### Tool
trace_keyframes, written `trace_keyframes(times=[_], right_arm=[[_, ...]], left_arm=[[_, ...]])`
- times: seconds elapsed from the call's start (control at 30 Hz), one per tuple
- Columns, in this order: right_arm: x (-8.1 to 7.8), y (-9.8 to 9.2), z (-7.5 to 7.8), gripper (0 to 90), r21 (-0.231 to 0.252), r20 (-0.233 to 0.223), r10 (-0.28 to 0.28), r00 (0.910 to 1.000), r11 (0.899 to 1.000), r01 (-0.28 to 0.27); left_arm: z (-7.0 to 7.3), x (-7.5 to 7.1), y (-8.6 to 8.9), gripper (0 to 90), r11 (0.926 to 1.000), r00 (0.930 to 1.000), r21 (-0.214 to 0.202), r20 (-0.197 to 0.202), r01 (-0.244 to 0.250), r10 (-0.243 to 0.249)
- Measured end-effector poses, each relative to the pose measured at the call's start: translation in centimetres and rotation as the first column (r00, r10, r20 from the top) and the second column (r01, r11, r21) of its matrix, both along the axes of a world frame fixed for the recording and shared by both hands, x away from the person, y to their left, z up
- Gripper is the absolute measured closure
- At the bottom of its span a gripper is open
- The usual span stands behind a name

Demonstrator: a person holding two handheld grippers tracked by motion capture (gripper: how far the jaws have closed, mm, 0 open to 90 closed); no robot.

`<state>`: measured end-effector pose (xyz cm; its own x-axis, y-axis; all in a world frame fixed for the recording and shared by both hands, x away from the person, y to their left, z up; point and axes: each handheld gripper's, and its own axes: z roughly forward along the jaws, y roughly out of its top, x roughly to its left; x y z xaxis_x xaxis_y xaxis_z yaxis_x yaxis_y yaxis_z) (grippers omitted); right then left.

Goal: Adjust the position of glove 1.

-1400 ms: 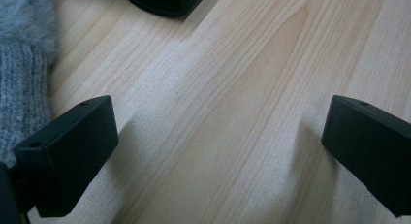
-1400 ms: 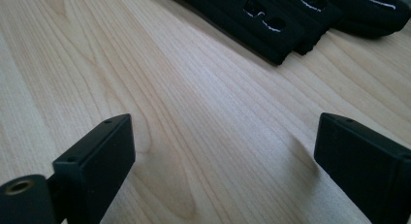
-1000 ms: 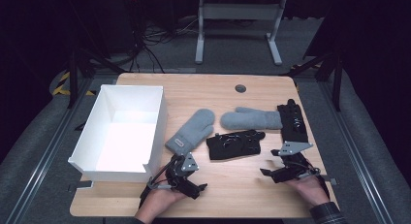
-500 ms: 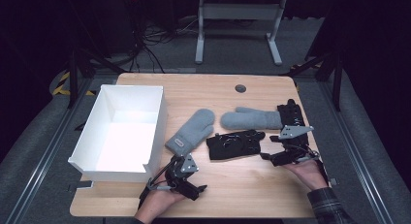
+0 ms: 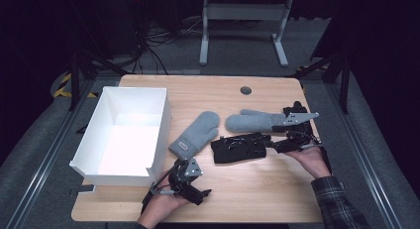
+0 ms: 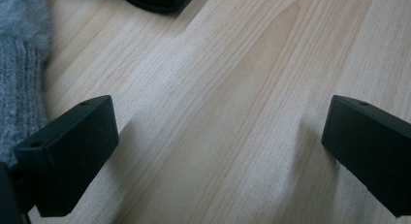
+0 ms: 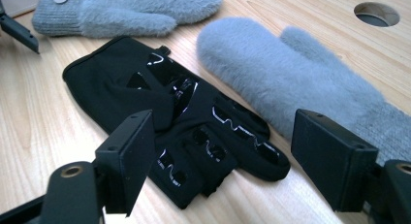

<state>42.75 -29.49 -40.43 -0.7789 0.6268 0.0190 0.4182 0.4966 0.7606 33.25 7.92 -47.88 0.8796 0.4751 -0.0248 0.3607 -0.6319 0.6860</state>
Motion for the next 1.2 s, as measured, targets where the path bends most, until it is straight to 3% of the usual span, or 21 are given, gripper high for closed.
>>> trace_keyframes(times=[0.47, 0.8, 0.93, 1.07, 1.2], right_arm=[[3.8, 0.6, 0.3, 24.9, -0.004, -0.02, 0.001, 0.9998, 1.0, -0.001], [7.2, 0.6, -0.6, 27.3, -0.017, -0.046, -0.022, 0.9987, 1.0, 0.021], [8.4, 0.7, -1.3, 30.6, -0.009, -0.054, -0.029, 0.9981, 1.0, 0.028], [9.1, 1.0, -2.2, 33.7, -0.032, -0.074, -0.026, 0.9969, 0.999, 0.024], [9.5, 1.5, -3.1, 42.8, -0.073, -0.072, -0.027, 0.9971, 0.997, 0.022]], left_arm=[[0.0, 0.0, 0.0, 0.2, 1.0, 1.0, 0.0, 0.0, 0.0, 0.0], [0.0, 0.0, 0.0, 0.2, 1.0, 1.0, 0.001, 0.002, 0.001, -0.001], [0.0, 0.0, 0.0, 0.2, 1.0, 1.0, 0.001, 0.003, 0.0, 0.0], [0.0, -0.1, 0.0, 0.2, 1.0, 1.0, 0.002, 0.004, 0.0, 0.0], [0.0, -0.1, 0.0, 0.2, 1.0, 1.0, 0.001, 0.004, 0.001, -0.001]])
